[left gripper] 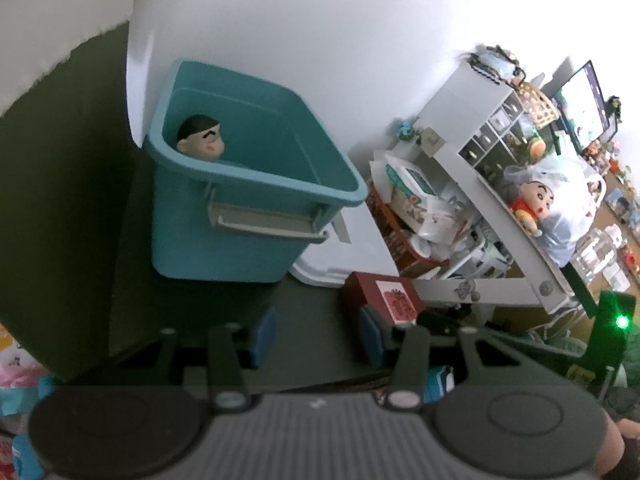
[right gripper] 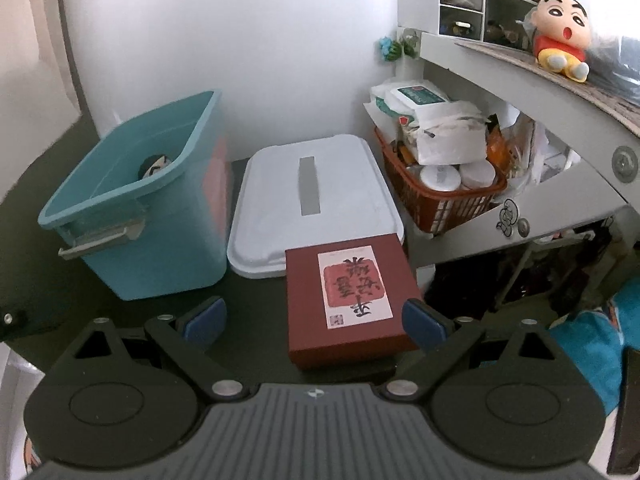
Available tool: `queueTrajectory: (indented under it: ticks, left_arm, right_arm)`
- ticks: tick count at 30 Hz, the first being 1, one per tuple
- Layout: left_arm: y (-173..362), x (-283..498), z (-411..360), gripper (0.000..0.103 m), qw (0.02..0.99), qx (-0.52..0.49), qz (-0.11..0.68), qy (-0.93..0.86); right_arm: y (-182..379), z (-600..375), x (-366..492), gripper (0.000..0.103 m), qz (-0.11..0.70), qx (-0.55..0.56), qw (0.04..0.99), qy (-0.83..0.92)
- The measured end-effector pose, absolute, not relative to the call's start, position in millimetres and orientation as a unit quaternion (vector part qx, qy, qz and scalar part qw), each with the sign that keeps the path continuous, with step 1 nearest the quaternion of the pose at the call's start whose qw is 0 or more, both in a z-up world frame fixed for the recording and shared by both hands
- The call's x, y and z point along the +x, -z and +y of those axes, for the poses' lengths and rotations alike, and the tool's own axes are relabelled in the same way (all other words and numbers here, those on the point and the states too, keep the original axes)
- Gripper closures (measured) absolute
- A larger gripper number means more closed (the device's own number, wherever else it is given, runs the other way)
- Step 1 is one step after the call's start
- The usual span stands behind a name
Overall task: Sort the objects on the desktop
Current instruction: 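Move the open right gripper toward the dark red calligraphy box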
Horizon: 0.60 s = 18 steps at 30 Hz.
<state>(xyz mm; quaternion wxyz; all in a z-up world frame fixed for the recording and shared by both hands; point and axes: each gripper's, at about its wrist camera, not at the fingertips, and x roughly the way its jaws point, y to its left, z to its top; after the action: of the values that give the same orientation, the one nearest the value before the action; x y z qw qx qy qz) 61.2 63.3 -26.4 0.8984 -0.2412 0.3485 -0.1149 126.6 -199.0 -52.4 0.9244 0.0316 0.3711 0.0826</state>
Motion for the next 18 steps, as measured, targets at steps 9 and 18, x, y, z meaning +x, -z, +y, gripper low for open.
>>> queueTrajectory:
  ticks: [9, 18]
  left_arm:
    - [24.7, 57.2, 64.0, 0.053, 0.901, -0.24, 0.345, 0.111]
    - [33.7, 64.8, 54.2, 0.053, 0.901, -0.229, 0.355, 0.1]
  right_arm:
    - [75.6, -197.6, 120.1, 0.006, 0.348, 0.024, 0.933, -0.092]
    - [84.6, -203.3, 128.5, 0.006, 0.361, 0.037, 0.927, -0.093]
